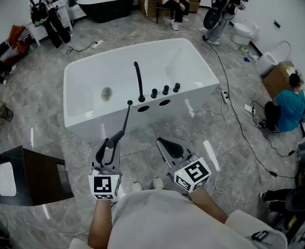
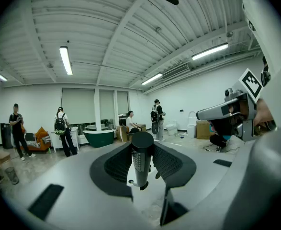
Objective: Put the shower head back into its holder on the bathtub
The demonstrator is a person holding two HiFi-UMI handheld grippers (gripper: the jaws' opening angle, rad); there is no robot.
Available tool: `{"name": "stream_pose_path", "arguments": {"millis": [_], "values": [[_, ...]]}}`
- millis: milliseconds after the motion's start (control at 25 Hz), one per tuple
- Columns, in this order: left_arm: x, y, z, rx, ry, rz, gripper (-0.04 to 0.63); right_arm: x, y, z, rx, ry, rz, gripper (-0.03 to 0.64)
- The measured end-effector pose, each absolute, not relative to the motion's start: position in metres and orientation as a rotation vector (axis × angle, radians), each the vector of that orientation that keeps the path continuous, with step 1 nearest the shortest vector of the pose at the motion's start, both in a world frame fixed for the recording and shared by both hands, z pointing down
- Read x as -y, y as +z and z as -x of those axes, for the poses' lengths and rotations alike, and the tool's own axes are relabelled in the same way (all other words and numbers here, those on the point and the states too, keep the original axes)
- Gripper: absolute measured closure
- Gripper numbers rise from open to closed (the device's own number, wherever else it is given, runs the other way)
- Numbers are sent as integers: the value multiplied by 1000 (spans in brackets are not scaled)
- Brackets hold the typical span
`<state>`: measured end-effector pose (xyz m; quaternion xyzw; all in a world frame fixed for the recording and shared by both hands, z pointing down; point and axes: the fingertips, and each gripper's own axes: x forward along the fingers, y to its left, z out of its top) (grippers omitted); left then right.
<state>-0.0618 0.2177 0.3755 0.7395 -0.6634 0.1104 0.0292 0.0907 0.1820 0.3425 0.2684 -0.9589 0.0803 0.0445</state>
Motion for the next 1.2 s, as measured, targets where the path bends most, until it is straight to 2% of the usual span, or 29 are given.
{"name": "stream_pose_path", "arguments": {"millis": [440,1200], "values": [[-216,366,75,2015,304,-2328,454,-189,338,-68,2912,198,-843,600],[-232,376,88,1898,267,-2443,454,-229,358,-51,2854,311,-955,598]]}}
